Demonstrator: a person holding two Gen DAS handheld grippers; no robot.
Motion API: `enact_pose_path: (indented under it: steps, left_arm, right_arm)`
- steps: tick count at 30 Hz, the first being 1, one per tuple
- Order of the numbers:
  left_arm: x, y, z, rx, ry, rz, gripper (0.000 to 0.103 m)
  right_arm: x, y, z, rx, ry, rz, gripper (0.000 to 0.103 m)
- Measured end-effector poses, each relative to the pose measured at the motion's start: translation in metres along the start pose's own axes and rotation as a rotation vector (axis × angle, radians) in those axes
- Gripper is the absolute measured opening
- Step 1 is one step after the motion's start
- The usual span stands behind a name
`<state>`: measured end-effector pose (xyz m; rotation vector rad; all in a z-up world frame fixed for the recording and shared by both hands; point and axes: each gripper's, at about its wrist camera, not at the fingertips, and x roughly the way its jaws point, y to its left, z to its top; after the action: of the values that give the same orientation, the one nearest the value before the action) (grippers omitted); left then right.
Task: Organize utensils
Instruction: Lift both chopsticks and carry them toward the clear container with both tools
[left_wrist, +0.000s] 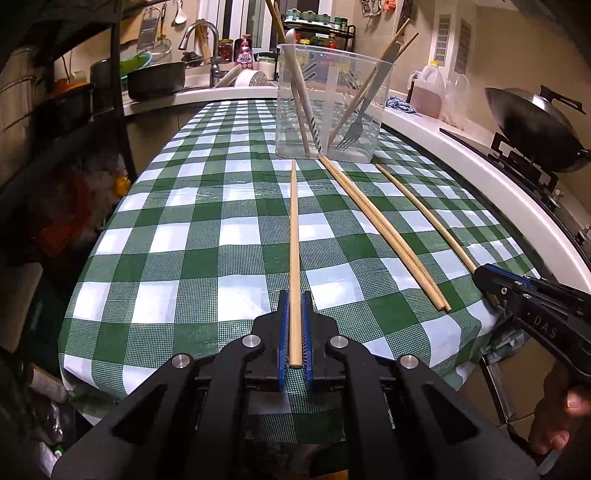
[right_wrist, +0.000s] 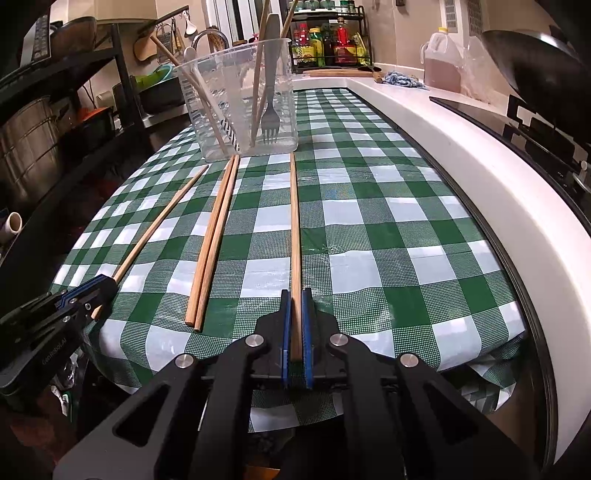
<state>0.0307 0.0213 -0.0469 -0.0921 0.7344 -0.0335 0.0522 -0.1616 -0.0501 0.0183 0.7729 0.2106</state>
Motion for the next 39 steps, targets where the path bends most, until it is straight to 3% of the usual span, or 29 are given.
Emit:
enact_pose_path:
  steps: [17, 39]
  left_arm:
    - [0.001, -0.003, 0.0, 0.008, 0.006, -0.01, 0.007]
    - [-0.074, 0.01, 0.035, -0.019, -0.178, -0.043, 0.007]
  right_arm:
    - [0.0, 0.002, 0.003, -0.016, 0.009, -0.003, 0.006]
    - [-0.097, 0.027, 0.048, -0.085, -0.189, 0.01, 0.006]
